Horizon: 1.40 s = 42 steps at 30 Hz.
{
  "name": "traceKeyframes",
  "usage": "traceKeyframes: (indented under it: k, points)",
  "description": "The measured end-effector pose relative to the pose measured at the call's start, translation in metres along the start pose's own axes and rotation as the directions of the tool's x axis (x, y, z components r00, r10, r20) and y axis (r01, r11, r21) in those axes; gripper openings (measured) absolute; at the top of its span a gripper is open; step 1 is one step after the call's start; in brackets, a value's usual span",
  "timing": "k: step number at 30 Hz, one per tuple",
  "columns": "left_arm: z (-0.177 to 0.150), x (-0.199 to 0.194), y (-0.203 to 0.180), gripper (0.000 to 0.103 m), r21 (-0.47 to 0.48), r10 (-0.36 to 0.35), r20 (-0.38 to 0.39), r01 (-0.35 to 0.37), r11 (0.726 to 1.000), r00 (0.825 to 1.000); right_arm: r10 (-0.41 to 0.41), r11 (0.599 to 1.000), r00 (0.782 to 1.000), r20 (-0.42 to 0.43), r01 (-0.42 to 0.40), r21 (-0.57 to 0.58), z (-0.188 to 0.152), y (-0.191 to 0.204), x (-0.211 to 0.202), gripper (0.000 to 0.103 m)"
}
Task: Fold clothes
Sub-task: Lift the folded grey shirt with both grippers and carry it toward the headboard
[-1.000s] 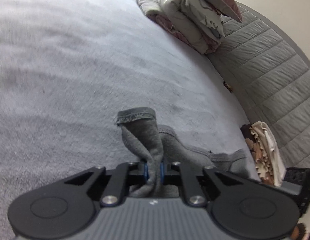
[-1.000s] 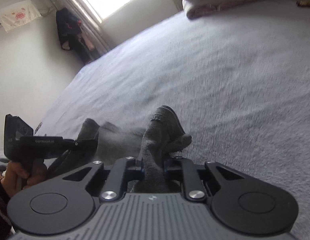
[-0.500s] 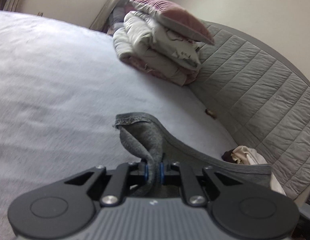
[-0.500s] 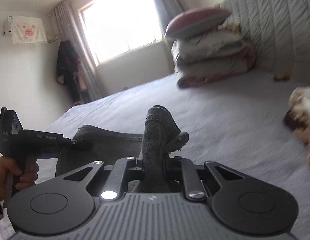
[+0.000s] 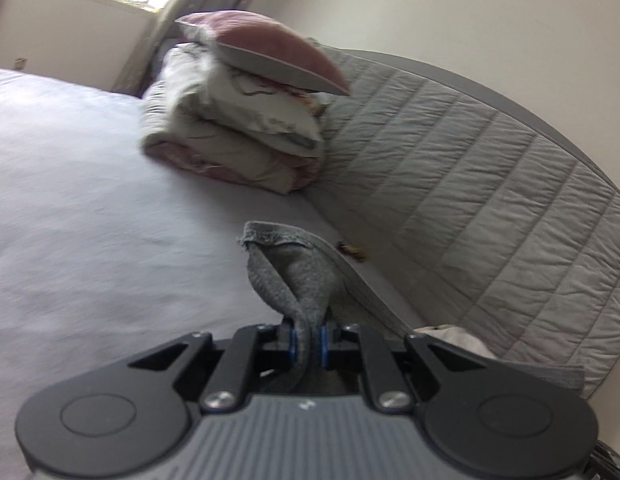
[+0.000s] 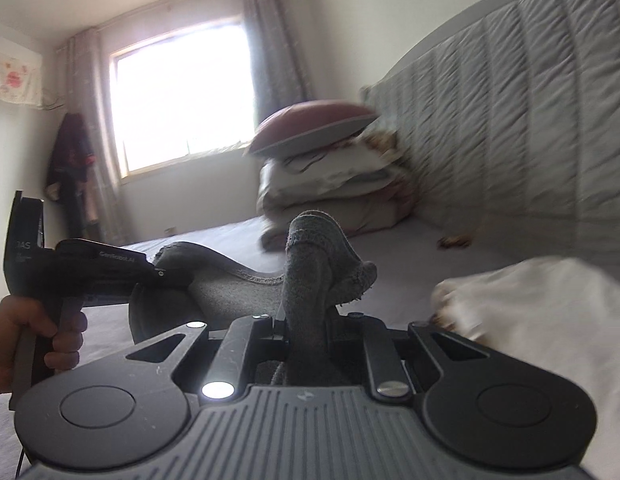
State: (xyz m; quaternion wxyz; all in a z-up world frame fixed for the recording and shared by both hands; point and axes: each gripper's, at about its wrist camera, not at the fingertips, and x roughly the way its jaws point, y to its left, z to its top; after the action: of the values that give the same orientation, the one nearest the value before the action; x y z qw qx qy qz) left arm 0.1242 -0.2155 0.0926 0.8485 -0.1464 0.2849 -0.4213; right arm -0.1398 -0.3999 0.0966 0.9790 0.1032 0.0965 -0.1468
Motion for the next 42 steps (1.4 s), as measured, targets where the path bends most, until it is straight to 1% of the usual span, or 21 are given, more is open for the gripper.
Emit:
traceKeyframes:
  k: [4,9,14,18,21,26,30,35,38,42]
  points:
    - [0.01,0.031,-0.041,0.01,0.033,-0.066,0.004,0.066,0.997,0.998,-0.072,0.997,0.996,0.058,0.073,-0.009,0.014,-0.022,-0.019,0.016]
    - [0.02,0.061,-0.098,0.01,0.09,-0.15,0.007,0.149,0.985,0.989,-0.136,0.991,0.984,0.115,0.136,0.007,0.028,-0.047,-0.046,0.016]
    - [0.024,0.086,-0.145,0.01,0.117,-0.215,-0.003,0.214,0.97,0.977,-0.196,0.981,0.966,0.167,0.194,0.028,0.039,-0.068,-0.067,0.016]
    - [0.025,0.099,-0.176,0.011,0.141,-0.256,-0.015,0.256,0.956,0.967,-0.241,0.971,0.948,0.209,0.233,0.06,0.047,-0.085,-0.081,0.016]
    - [0.028,0.109,-0.199,0.011,0.169,-0.279,-0.029,0.279,0.945,0.96,-0.27,0.963,0.937,0.223,0.256,0.089,0.051,-0.098,-0.087,0.016]
    - [0.03,0.132,-0.237,0.011,0.232,-0.29,-0.076,0.3,0.925,0.954,-0.31,0.948,0.927,0.21,0.286,0.138,0.05,-0.115,-0.095,0.016]
    - [0.022,0.154,-0.262,0.011,0.299,-0.265,-0.137,0.295,0.907,0.955,-0.321,0.933,0.934,0.157,0.284,0.22,0.041,-0.135,-0.093,0.016]
    - [0.01,0.182,-0.277,0.011,0.331,-0.236,-0.202,0.293,0.897,0.951,-0.344,0.919,0.929,0.137,0.303,0.252,0.033,-0.151,-0.089,0.016]
    - [0.002,0.2,-0.284,0.011,0.335,-0.224,-0.233,0.294,0.895,0.946,-0.374,0.906,0.918,0.13,0.331,0.264,0.029,-0.162,-0.086,0.016]
    - [-0.008,0.224,-0.294,0.011,0.319,-0.233,-0.264,0.312,0.895,0.936,-0.434,0.882,0.893,0.119,0.394,0.259,0.02,-0.178,-0.083,0.016]
